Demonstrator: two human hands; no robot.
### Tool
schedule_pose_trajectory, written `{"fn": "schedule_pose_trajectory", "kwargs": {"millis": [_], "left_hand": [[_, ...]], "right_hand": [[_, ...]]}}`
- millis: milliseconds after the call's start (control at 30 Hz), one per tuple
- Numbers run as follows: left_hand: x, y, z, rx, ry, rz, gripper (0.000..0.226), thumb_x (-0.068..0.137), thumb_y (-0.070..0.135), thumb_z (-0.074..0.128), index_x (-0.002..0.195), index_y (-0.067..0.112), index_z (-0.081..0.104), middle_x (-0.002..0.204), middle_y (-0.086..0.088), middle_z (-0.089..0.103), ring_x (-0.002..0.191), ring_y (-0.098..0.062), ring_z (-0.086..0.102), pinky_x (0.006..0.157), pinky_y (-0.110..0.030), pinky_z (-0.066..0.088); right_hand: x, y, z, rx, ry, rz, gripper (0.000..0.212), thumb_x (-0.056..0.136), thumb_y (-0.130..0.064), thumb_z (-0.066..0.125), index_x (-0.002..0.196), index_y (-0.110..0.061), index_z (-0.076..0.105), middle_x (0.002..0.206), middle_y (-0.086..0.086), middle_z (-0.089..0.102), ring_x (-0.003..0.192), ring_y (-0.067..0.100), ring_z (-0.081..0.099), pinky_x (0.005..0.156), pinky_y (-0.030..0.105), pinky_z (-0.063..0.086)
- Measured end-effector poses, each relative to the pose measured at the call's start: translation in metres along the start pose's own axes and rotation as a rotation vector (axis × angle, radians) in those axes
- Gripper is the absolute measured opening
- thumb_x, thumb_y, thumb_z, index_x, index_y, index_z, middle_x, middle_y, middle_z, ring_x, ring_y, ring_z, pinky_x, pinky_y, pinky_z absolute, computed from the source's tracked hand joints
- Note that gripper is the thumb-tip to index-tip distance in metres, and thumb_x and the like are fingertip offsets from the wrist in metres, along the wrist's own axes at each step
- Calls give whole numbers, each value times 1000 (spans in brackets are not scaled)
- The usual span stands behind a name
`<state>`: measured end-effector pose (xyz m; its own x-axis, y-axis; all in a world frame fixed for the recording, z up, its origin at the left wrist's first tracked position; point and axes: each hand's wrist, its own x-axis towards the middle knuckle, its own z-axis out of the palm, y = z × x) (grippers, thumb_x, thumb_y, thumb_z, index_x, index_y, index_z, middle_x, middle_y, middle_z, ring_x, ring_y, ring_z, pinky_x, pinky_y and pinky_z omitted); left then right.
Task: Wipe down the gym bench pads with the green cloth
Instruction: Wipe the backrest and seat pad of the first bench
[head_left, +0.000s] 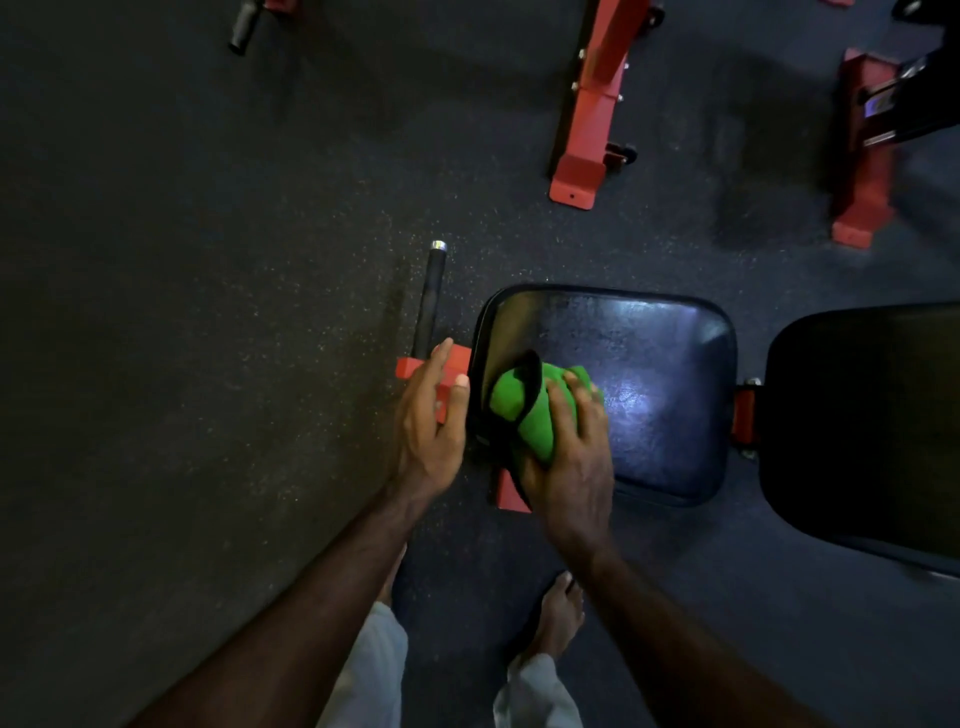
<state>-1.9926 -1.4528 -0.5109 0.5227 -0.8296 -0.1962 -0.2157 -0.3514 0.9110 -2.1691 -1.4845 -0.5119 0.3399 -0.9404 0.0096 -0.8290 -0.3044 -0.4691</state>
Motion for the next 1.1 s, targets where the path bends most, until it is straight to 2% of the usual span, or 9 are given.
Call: {"fn": "schedule_pose_trajectory", "kwargs": {"millis": [133, 200, 300, 400, 567, 733, 867, 1000, 1100], "left_hand": [[6, 4, 15, 226, -107, 148, 62, 103, 45, 41, 156, 12, 42, 162, -4, 41, 150, -21, 36, 126, -38, 25], [7, 9, 22, 315, -169, 191, 67, 102, 50, 41, 160, 16, 35, 168, -6, 29, 155, -20, 26, 126, -21, 8], [6, 13, 33, 499, -249, 316, 73, 102, 50, 40, 165, 19, 21, 173, -4, 14, 159, -20, 10, 129, -33, 11], [5, 14, 44, 677, -322, 390, 72, 105, 47, 36, 166, 20, 11, 174, -1, 3, 160, -20, 1, 128, -47, 16], [0, 16, 52, 708, -321, 389, 77, 105, 45, 42, 166, 17, 5, 174, -3, -3, 160, -22, -6, 130, -46, 8], [-2, 24, 67, 737, -350, 442, 79, 104, 47, 45, 166, 17, 6, 174, -2, -3, 160, -20, -5, 129, -46, 8], [2, 30, 82, 766, -364, 446, 78, 104, 50, 41, 166, 18, 6, 174, -2, -3, 160, -20, -4, 129, -46, 9], [1, 27, 85, 814, -335, 450, 78, 104, 51, 41, 166, 18, 7, 174, -3, 0, 160, -19, -2, 129, -46, 11], [2, 27, 86, 801, -327, 448, 78, 104, 50, 43, 166, 18, 9, 174, -3, 2, 160, -19, -2, 129, -45, 10]], "right_hand": [[-23, 14, -15, -112, -196, -289, 94, 81, -43, 78, 161, -22, 34, 169, 12, 27, 156, 35, 24, 125, 57, 24], [-17, 34, -28, -68, -80, -120, 85, 82, -42, 65, 159, -19, 38, 166, 13, 32, 154, 35, 30, 123, 57, 29], [-24, 30, -26, 3, 81, 175, 80, 83, -28, 66, 157, -10, 39, 163, 18, 35, 153, 39, 30, 123, 57, 29], [-44, 41, -31, -104, -101, -122, 91, 80, -35, 78, 159, -17, 36, 167, 15, 30, 156, 37, 24, 126, 55, 23], [-45, 65, -48, 3, 180, 287, 78, 84, -23, 60, 157, -7, 38, 161, 18, 36, 151, 37, 33, 120, 59, 32], [-54, 78, -52, -119, 2, 19, 78, 88, -41, 61, 158, -13, 39, 164, 17, 35, 151, 38, 34, 122, 57, 30], [-46, 87, -55, 38, 266, 464, 78, 81, -27, 47, 155, -4, 39, 158, 23, 37, 148, 41, 35, 119, 60, 33], [-31, 85, -57, -53, 77, 91, 75, 88, -32, 58, 156, -8, 40, 161, 20, 38, 151, 39, 33, 124, 55, 27], [-15, 116, -63, 3, 217, 349, 76, 84, -35, 50, 153, -7, 42, 157, 22, 41, 145, 40, 40, 120, 55, 34]]}}
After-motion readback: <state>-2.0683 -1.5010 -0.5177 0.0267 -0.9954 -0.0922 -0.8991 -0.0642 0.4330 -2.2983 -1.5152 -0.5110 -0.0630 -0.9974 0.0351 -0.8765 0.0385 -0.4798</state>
